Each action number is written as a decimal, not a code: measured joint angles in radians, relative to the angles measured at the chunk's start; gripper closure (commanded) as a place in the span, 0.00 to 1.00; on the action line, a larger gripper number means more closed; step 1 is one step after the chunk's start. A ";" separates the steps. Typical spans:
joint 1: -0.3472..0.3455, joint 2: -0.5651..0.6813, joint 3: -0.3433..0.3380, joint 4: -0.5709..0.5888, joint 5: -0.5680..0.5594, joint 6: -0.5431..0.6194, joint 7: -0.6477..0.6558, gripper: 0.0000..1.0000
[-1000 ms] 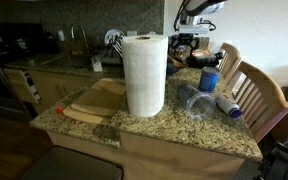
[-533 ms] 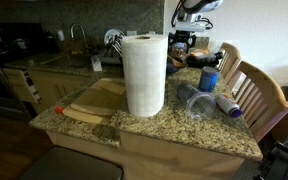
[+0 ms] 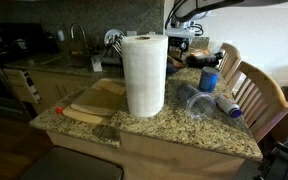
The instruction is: Pick up the spoon and put it on the counter
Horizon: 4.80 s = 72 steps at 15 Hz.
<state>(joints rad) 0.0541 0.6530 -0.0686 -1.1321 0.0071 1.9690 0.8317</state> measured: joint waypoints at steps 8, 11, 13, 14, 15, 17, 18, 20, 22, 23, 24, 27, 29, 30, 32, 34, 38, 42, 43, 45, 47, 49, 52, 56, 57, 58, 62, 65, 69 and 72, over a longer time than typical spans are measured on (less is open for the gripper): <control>-0.017 0.067 -0.003 0.089 -0.033 -0.273 -0.238 0.00; -0.020 0.073 0.000 0.102 -0.031 -0.283 -0.251 0.00; -0.019 0.073 0.001 0.104 -0.032 -0.283 -0.250 0.00; -0.019 0.073 0.001 0.105 -0.030 -0.283 -0.247 0.00; -0.019 0.078 0.001 0.116 -0.026 -0.287 -0.246 0.00; -0.019 0.114 -0.002 0.188 -0.020 -0.337 -0.232 0.00; -0.019 0.138 -0.005 0.228 -0.019 -0.359 -0.222 0.00; -0.019 0.174 -0.006 0.277 -0.019 -0.371 -0.215 0.00; -0.019 0.190 -0.007 0.296 -0.019 -0.372 -0.215 0.00; -0.019 0.192 -0.007 0.298 -0.020 -0.371 -0.215 0.00; -0.018 0.194 -0.007 0.299 -0.020 -0.371 -0.207 0.00; -0.020 0.235 -0.007 0.348 -0.003 -0.414 -0.157 0.00; -0.023 0.282 -0.007 0.405 0.015 -0.454 -0.128 0.00; -0.024 0.298 -0.007 0.424 0.018 -0.458 -0.124 0.00; -0.025 0.313 -0.007 0.442 0.019 -0.462 -0.121 0.00; -0.026 0.314 -0.007 0.451 0.019 -0.468 -0.120 0.00; -0.020 0.313 -0.009 0.453 0.006 -0.466 -0.096 0.00; -0.009 0.293 -0.025 0.466 -0.030 -0.465 -0.051 0.00; -0.007 0.289 -0.029 0.468 -0.032 -0.465 -0.047 0.00; -0.004 0.286 -0.032 0.468 -0.034 -0.465 -0.044 0.00; -0.004 0.287 -0.032 0.468 -0.034 -0.465 -0.043 0.00; -0.006 0.293 -0.027 0.470 -0.017 -0.431 -0.044 0.00; -0.024 0.335 -0.006 0.498 0.062 -0.405 -0.028 0.00; -0.047 0.368 0.009 0.547 0.104 -0.408 0.002 0.00; -0.048 0.370 0.010 0.553 0.104 -0.408 0.003 0.25; -0.048 0.372 0.010 0.558 0.104 -0.408 0.004 0.26; -0.050 0.365 0.008 0.569 0.101 -0.422 0.004 0.54; -0.054 0.358 0.006 0.569 0.101 -0.440 0.004 0.75; -0.057 0.356 0.005 0.569 0.101 -0.445 0.004 0.90; -0.057 0.356 0.005 0.569 0.101 -0.445 0.004 0.90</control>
<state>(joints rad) -0.0028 1.0091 -0.0640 -0.5629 0.1080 1.5239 0.8356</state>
